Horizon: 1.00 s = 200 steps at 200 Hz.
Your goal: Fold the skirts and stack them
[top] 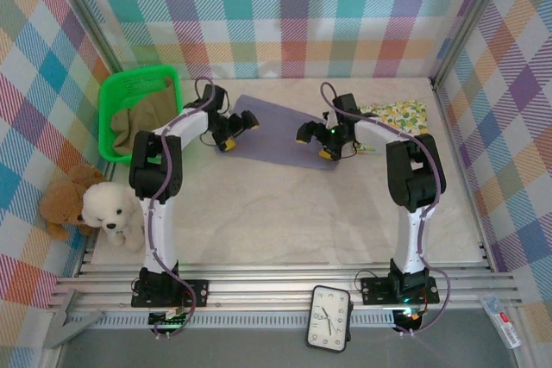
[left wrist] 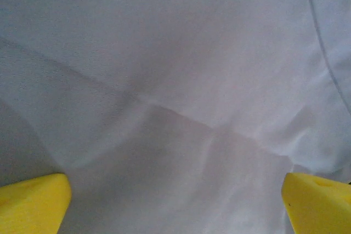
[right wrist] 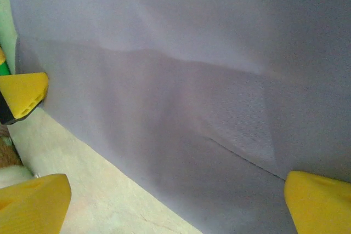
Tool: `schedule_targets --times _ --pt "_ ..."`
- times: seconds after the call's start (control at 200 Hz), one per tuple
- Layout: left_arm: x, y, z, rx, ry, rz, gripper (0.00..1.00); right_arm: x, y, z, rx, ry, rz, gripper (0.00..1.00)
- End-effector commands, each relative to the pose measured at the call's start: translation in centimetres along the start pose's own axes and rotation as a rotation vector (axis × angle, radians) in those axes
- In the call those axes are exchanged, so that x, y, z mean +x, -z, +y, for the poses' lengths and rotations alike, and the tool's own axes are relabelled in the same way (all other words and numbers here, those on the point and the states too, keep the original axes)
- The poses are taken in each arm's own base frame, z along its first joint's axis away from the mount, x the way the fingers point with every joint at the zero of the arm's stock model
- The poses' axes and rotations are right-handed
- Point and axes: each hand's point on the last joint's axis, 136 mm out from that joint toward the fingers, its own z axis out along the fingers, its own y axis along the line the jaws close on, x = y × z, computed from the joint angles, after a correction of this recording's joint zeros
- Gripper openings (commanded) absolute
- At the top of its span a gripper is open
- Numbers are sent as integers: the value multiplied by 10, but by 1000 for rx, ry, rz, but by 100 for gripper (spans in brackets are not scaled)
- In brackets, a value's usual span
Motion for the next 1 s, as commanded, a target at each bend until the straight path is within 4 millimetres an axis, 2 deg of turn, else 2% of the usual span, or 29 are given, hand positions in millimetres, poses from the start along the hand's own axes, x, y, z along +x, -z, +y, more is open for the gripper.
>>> schedule_targets --times 0.0,0.115,0.19,0.245,0.36,0.46,0.535,0.61,0.73,0.835,0.885,0.995 --pt "44 2 40 -97 74 52 100 33 -1 1 -61 54 93 99" --pt "78 23 59 -114 112 51 100 54 3 8 -106 82 127 99" --pt "93 42 60 -107 137 38 100 60 10 15 -120 102 128 99" --pt "98 56 56 -87 141 21 100 56 16 24 -132 107 104 99" --pt "90 85 34 -51 113 -39 100 34 30 43 -156 84 -1 99" --pt "62 95 11 -33 60 -92 100 8 36 52 -159 30 -111 99" --pt "39 89 4 -48 56 -116 100 -8 34 45 -104 -45 -178 99" --pt "15 79 -1 -55 66 -140 100 -18 29 48 -106 -61 -188 99" --pt "-18 57 -9 -36 89 -148 100 -23 16 61 -113 -36 -143 99" --pt "-36 37 -14 -35 89 -135 100 -27 2 59 -87 -34 -111 99" --pt "-41 29 -8 -63 98 -136 100 -31 -4 52 -56 -46 -113 99" --pt "-43 14 20 -151 139 -141 100 -40 -6 14 133 -101 -165 99"
